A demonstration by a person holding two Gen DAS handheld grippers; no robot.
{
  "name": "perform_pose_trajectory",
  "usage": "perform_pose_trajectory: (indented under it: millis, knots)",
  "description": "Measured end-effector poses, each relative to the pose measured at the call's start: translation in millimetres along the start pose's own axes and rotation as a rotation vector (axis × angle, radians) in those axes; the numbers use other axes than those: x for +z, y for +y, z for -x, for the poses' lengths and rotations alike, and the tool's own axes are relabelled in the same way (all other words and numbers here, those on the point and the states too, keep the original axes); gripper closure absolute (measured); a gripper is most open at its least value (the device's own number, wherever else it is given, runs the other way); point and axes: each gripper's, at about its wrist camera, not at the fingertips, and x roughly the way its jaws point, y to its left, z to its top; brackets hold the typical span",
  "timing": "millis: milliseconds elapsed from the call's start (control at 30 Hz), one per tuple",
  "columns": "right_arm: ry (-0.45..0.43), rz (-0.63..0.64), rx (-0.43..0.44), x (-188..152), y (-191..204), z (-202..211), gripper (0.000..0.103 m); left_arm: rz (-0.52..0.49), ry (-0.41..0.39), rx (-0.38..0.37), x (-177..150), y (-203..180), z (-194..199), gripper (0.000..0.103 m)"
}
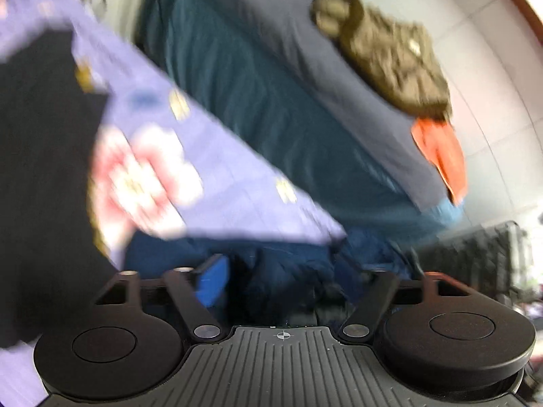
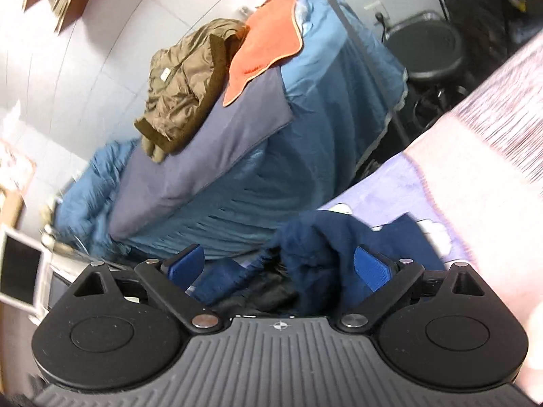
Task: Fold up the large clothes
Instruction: 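Lift the hem with both grippers and fold it up toward the collar, then lay the hem down on the jacket and open both grippers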
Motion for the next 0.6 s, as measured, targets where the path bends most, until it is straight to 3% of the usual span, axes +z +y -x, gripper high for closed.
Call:
perform_pose_trajectory:
  millis: [67, 167, 267, 400, 500, 600]
  knots:
    - [0.002, 0.133, -0.042, -13, 9, 9, 0.007, -0.057, -0.067, 0.064, 3, -5, 15, 0.0]
    - [0.002, 0.361, -0.089, -44, 30, 20, 0.007, -0.246, -0.072, 0.092, -14, -28, 27, 0.0]
    - [0.004, 0.526, -0.101, -82, 48, 26, 0.004, -0.475, -0.044, 0.126, -62, -55, 27, 0.0]
    - [0.032, 0.685, -0.103, -134, 64, 28, 0.003, -0.671, -0.054, 0.163, -148, -75, 21, 0.0]
    - [0.056, 0.799, -0.095, -174, 71, 28, 0.003, -0.743, -0.042, 0.175, -198, -77, 8, 0.0]
    - [0.09, 0.839, -0.093, -195, 71, 21, 0.003, -0.76, 0.006, 0.202, -215, -79, -13, 0.0]
